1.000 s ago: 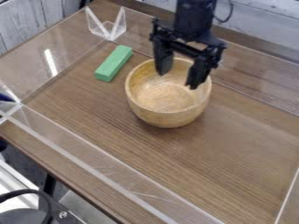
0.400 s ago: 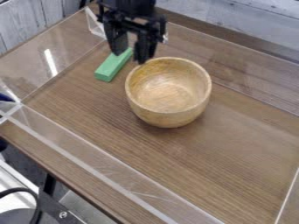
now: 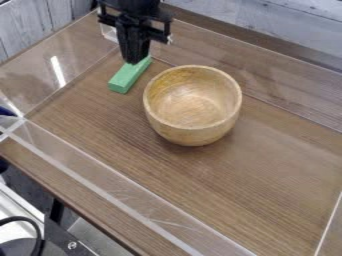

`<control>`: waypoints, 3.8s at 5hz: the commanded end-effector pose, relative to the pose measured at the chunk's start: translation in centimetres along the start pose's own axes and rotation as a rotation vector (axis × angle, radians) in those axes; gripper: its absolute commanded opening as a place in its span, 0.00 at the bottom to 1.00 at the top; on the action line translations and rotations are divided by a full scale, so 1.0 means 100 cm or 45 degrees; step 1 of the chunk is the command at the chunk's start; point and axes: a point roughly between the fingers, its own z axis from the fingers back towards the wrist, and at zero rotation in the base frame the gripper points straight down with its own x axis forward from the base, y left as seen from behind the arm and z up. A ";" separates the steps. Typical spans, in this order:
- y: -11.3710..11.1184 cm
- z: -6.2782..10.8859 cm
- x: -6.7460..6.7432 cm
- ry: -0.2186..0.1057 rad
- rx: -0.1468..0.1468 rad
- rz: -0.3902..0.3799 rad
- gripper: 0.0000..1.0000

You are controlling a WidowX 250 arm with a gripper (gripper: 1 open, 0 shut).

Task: Put the green block in the brown bowl

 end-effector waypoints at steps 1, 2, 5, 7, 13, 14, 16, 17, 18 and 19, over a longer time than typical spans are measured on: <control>0.014 0.011 0.021 -0.064 0.049 0.023 0.00; 0.027 -0.001 0.026 -0.089 0.022 0.040 0.00; 0.061 -0.022 0.037 -0.146 -0.018 0.094 0.00; 0.062 -0.029 0.054 -0.093 0.036 0.097 0.00; 0.053 -0.004 0.076 -0.082 0.004 0.058 1.00; 0.057 -0.019 0.073 -0.053 0.022 0.078 1.00; 0.059 -0.049 0.073 0.027 0.052 0.116 1.00; 0.057 -0.055 0.075 0.056 0.054 0.136 0.00; 0.059 -0.048 0.072 0.072 0.001 0.126 0.00; 0.060 -0.028 0.069 0.073 -0.066 0.113 0.00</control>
